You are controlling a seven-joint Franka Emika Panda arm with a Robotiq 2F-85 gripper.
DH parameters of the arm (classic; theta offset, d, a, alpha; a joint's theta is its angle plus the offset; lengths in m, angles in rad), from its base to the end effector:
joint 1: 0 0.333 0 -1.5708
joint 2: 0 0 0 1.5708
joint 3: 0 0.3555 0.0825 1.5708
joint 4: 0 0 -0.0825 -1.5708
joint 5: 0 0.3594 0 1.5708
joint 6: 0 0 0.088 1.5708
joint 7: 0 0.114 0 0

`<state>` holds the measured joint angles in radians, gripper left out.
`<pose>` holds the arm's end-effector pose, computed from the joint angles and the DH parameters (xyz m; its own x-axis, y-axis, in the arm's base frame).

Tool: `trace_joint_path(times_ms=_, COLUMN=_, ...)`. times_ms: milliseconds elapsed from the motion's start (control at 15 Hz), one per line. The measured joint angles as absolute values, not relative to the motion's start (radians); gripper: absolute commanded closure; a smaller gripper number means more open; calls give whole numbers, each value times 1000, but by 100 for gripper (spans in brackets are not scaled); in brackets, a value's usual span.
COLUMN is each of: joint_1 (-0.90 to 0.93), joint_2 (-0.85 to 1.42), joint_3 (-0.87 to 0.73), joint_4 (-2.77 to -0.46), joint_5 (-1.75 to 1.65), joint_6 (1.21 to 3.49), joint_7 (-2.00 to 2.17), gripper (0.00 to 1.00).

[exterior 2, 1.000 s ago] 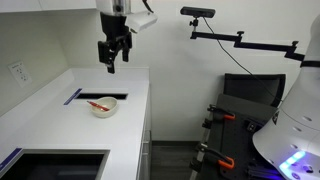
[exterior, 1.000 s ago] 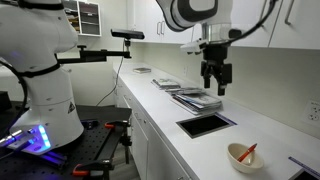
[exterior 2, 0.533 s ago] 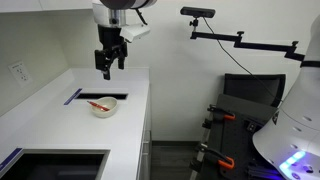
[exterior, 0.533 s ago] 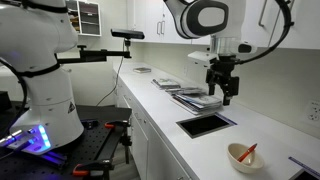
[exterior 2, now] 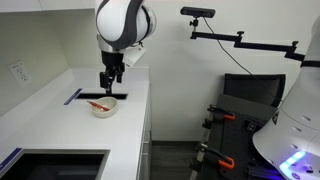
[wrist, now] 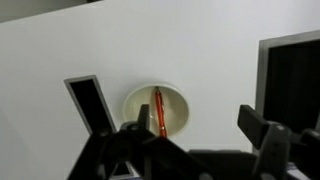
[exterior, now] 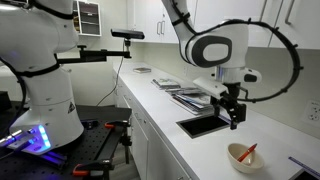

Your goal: Pick the pen from the bowl and put it on the table

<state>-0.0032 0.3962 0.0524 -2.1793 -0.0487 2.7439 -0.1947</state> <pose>0.5808 0.0293 0.2727 0.9468 0.2770 0.1640 0.2745 -0.9608 0.0384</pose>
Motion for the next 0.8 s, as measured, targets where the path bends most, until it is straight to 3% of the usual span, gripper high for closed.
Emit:
trace_joint_path(times_ms=67, joint_1=-9, joint_2=449, joint_3=53, joint_4=-2139, joint_5=-49, joint_6=2744, joint_7=-211, gripper=40)
trace_joint_path(times_ms=333, joint_1=-39, joint_2=649, joint_3=68, joint_4=-1951, joint_5=-48, joint_6=2729, joint_7=-251, gripper=48)
trace_joint_path(times_ms=800, joint_1=-66, joint_2=888, joint_3=98, joint_4=-1645, joint_5=-48, joint_6=2625, joint_7=-295, gripper=43)
